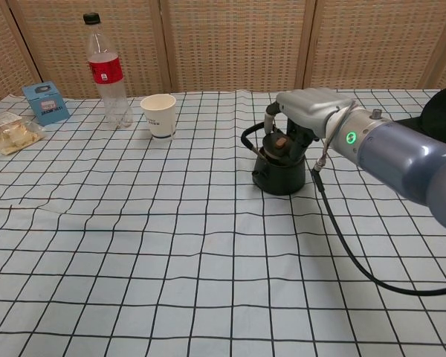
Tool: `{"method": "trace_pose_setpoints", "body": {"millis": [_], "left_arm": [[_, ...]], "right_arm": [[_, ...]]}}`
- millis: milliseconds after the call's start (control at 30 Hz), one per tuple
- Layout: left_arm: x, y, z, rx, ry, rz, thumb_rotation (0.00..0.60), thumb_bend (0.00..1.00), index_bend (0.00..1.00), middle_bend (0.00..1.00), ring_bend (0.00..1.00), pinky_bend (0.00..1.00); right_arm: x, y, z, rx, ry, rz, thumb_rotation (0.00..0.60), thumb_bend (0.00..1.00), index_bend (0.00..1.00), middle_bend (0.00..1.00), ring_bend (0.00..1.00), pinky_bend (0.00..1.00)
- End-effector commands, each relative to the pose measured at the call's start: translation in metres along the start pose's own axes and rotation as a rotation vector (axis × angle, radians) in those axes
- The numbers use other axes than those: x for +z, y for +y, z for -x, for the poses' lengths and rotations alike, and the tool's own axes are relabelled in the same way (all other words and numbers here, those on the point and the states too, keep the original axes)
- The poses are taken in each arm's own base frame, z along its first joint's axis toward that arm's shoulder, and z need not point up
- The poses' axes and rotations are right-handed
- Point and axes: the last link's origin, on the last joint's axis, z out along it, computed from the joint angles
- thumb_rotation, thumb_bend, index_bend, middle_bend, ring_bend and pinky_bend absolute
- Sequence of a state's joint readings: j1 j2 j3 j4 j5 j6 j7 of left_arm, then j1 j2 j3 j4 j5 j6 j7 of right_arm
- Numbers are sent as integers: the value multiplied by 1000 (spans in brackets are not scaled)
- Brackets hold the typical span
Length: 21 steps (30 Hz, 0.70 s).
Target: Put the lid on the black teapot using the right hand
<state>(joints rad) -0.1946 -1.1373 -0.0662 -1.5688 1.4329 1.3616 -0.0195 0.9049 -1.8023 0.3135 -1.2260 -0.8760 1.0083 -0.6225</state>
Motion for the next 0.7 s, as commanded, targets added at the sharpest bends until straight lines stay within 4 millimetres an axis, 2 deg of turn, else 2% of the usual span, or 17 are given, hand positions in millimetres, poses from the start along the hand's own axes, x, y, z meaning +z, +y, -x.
{"method": "trace_pose_setpoints", "body": {"millis": [33,333,567,700], "left_arm": [[0,0,0,2,-5,-2,600,0,0,0,0,0],[-1,1,0,0,-8,0,600,0,0,0,0,0],[-1,0,-1,-3,-5,0,600,0,0,0,0,0],[-2,1,-2,-4,-3,2,600,0,0,0,0,0]], "right_arm": [[0,1,1,-6,-1,1,600,484,558,1000,972,656],[-5,2,4,-16,-25,0,600,472,395,995,965,656],[-8,2,-1,-19,-17,1,600,391,277,991,962,656],[-10,0,-5,-17,-9,-1,600,381,221,988,959,656]]}}
